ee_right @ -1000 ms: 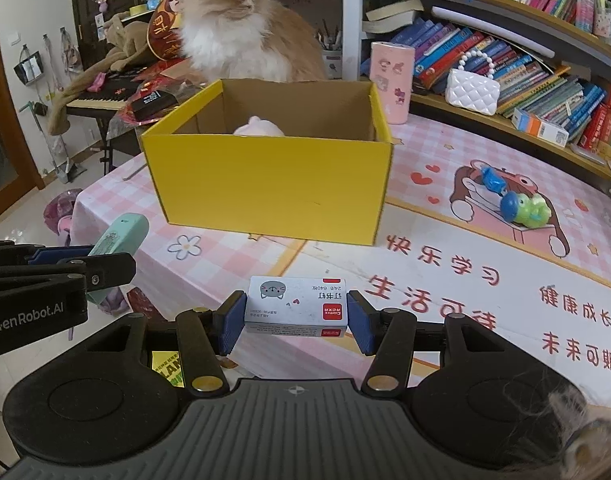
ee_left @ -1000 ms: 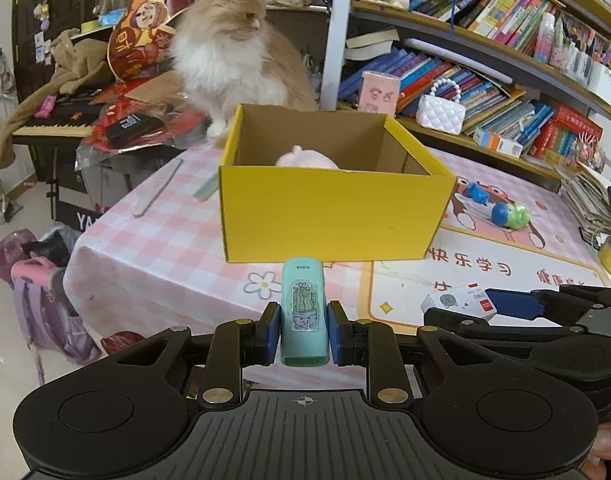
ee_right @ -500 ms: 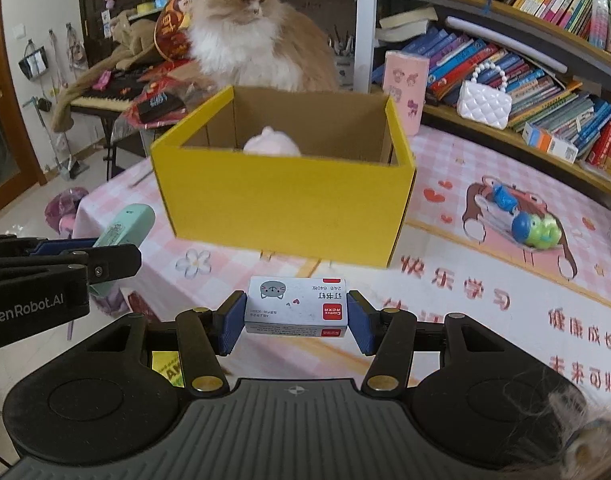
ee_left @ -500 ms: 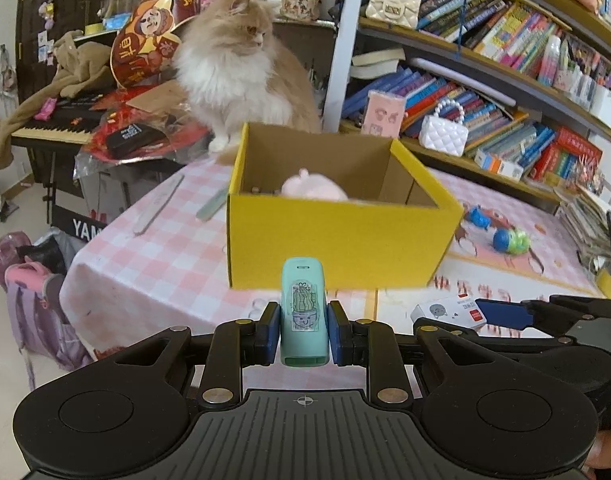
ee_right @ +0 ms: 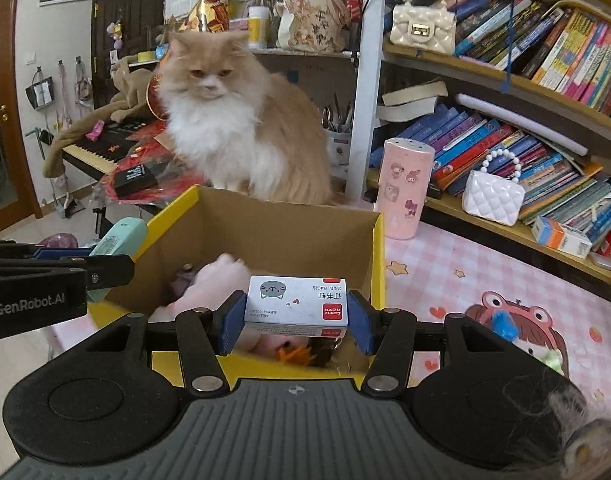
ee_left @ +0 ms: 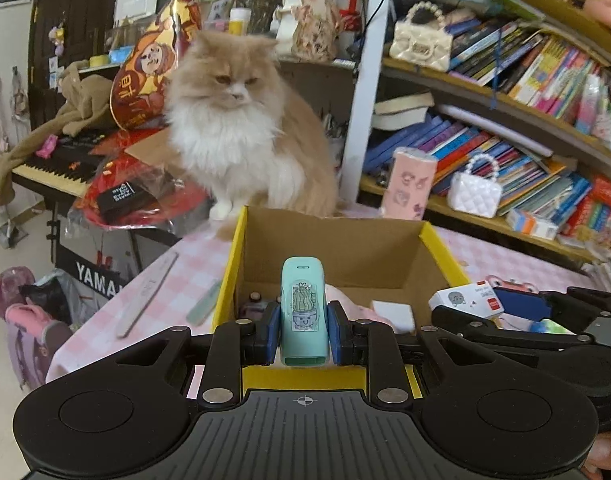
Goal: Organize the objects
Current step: 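Carry the green eraser in left tool while right tool carries the white box to the yellow box, then open left tool to drop the green eraser while right tool drops the white box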
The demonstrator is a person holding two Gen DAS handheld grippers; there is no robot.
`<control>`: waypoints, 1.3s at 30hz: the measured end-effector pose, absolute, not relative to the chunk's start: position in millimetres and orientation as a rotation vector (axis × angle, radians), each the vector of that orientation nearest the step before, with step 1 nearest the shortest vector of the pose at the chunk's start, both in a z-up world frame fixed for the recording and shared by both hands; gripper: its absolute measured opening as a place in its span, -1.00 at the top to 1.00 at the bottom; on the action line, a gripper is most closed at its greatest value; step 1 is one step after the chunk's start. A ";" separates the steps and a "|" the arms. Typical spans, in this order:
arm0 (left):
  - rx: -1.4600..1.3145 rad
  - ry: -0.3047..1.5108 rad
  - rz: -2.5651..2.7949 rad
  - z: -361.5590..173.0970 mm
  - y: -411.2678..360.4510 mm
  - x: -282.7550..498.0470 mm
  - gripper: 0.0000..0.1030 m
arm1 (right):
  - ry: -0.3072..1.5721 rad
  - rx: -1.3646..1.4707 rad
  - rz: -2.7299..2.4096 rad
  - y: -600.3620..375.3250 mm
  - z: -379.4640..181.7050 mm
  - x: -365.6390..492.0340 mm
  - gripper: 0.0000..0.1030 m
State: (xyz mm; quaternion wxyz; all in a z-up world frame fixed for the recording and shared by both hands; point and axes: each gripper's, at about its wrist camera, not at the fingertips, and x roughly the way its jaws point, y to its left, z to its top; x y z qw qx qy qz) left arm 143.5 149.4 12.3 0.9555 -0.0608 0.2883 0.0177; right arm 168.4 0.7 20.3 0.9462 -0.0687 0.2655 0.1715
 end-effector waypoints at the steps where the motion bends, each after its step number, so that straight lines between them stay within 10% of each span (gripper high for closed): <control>1: -0.124 0.594 0.042 10.4 148.1 151.2 0.55 | 0.550 -0.144 0.352 0.0 18.0 177.5 0.00; 27: -0.080 0.769 0.073 -31.5 140.3 202.8 0.49 | 0.694 -0.281 0.487 24.4 -28.4 250.0 -0.02; 39: -0.144 0.647 0.088 2.2 157.4 165.6 -0.40 | 0.626 -0.175 0.390 12.7 -0.7 221.7 -0.12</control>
